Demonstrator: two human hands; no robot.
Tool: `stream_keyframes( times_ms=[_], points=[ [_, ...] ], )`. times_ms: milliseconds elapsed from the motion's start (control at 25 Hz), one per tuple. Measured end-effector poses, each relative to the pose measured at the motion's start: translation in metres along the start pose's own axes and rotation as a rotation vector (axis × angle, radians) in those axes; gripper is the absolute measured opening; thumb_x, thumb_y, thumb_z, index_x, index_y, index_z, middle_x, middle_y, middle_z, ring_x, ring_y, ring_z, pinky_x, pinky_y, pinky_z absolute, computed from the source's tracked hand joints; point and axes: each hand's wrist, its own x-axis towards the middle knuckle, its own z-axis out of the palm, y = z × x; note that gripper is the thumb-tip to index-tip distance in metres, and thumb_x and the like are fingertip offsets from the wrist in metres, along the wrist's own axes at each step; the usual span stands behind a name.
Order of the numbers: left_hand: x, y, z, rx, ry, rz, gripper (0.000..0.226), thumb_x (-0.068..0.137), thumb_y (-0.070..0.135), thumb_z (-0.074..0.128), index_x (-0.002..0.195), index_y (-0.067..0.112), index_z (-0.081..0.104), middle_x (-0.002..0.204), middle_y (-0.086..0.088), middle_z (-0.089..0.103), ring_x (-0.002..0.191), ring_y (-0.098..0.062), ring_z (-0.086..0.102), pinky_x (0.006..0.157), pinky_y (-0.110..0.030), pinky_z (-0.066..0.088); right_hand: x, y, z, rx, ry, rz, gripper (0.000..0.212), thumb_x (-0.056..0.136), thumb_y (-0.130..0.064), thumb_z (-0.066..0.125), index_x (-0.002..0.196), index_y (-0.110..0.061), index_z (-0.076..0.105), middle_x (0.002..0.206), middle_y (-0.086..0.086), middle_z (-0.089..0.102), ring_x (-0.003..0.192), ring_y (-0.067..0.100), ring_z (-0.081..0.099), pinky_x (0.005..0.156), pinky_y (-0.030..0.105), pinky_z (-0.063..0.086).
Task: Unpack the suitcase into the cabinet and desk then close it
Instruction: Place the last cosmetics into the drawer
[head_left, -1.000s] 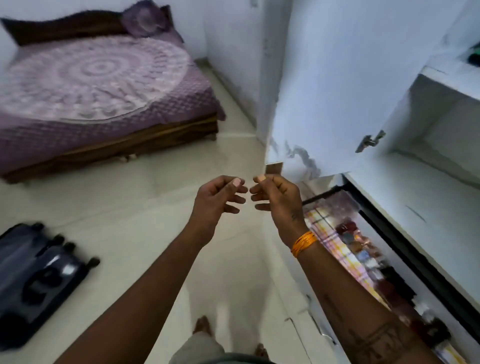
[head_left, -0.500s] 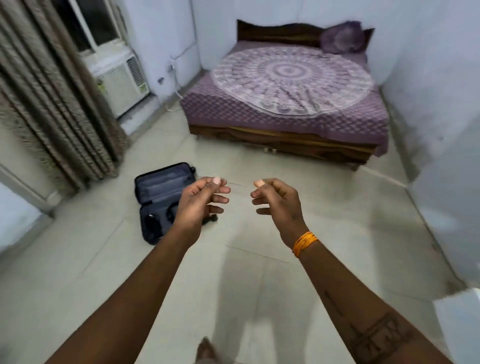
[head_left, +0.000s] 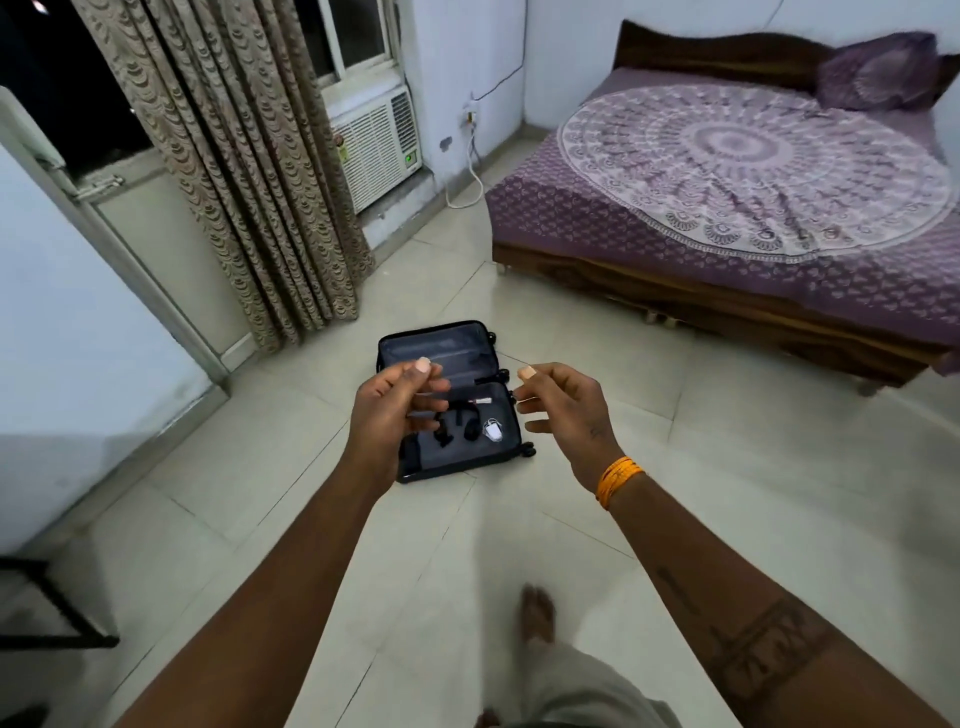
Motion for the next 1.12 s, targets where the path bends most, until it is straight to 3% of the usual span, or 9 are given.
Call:
stream_keyframes(
  times_ms=[240,720,960,1120],
  points=[
    [0.115,-0.025,-0.022,0.020,0.031,-0.065,0.030,0.102,0.039,0.064,0.108,0.011,0.076,0.103,-0.011,0.079,0.085,-0.024,0.071,0.073,-0.038,0.055,0.120,0.032,0.038,-0.007,-0.010,0.038,0.024,0.102,-0.033,0.064,0.104,-0.012,0.074,0.091,0.006,0.078,0.084,0.014,0.075,0.074,0.032,0.064],
    [0.358,-0.090,-0.019,0.009,0.123,-0.308,0.034,0.103,0.037,0.063,0.114,0.007,0.074,0.107,-0.013,0.079,0.087,-0.023,0.073,0.065,-0.028,0.058,0.352,0.085,0.075,0.038,0.014,0.309,0.016,0.100,-0.026,0.068,0.098,-0.012,0.076,0.093,0.013,0.076,0.081,0.019,0.071,0.069,0.032,0.060],
    [0.460,-0.161,-0.036,0.057,0.135,-0.418,0.027,0.101,0.034,0.065,0.109,0.011,0.077,0.103,-0.010,0.080,0.085,-0.020,0.074,0.066,-0.029,0.058,0.434,0.160,0.104,0.006,0.025,0.413,0.021,0.100,-0.028,0.067,0.101,-0.008,0.074,0.097,0.017,0.077,0.083,0.022,0.072,0.073,0.039,0.061],
    [0.525,-0.262,-0.050,0.153,0.078,-0.446,0.020,0.101,0.024,0.066,0.102,0.007,0.077,0.100,-0.008,0.080,0.082,-0.015,0.072,0.070,-0.031,0.057,0.498,0.254,0.135,-0.001,0.069,0.462,0.020,0.099,-0.027,0.069,0.100,-0.007,0.074,0.094,0.014,0.077,0.080,0.021,0.072,0.071,0.037,0.060]
  ],
)
